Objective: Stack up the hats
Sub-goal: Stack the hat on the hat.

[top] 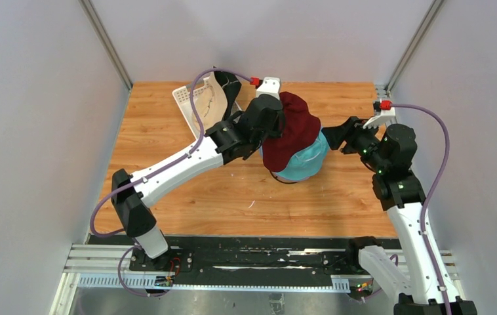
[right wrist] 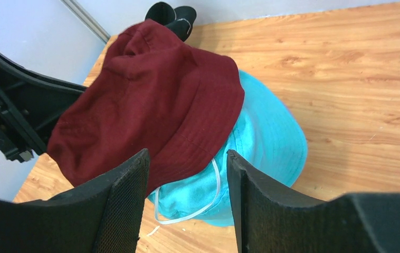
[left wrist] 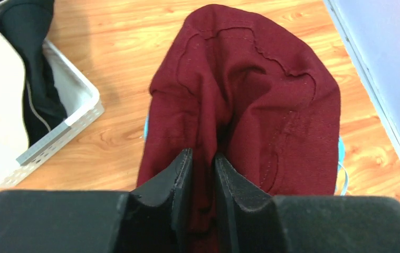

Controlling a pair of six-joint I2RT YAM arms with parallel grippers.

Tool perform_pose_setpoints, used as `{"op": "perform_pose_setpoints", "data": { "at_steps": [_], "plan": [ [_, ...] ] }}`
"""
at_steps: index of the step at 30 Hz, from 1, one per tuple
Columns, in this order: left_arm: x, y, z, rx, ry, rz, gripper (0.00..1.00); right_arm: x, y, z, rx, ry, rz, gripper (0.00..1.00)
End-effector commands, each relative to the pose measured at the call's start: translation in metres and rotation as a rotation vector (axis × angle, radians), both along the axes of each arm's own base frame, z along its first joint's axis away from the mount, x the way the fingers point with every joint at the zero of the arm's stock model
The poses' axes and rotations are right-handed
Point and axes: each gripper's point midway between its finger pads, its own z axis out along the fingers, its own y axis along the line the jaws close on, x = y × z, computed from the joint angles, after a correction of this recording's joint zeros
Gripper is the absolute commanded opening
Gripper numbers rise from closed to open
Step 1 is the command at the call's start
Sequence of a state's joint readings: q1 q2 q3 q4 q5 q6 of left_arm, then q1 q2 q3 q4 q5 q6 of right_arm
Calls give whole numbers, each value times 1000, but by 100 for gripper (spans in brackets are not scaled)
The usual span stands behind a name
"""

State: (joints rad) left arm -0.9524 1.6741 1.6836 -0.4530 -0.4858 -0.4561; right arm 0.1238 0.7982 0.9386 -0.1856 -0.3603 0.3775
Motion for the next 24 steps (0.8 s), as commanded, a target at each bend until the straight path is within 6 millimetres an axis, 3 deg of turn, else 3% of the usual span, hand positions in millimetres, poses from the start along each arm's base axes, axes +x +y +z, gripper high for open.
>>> {"op": "perform_pose_setpoints", "data": {
  "at_steps": [1, 8, 15, 24],
  "plan": [
    [0, 27, 23, 21, -66, 82, 33, -1, 8, 3, 42, -19, 38, 55],
    [-2, 13, 47, -58, -107, 20, 53, -2, 8, -1, 32, -14, 40, 55],
    [3, 16, 61, -39, -139, 37, 53, -4, 8, 0, 28, -17, 45, 54],
    [7, 27, 36, 36, -132, 82, 58, 12, 18, -14, 86, 53, 85, 54]
  ]
}}
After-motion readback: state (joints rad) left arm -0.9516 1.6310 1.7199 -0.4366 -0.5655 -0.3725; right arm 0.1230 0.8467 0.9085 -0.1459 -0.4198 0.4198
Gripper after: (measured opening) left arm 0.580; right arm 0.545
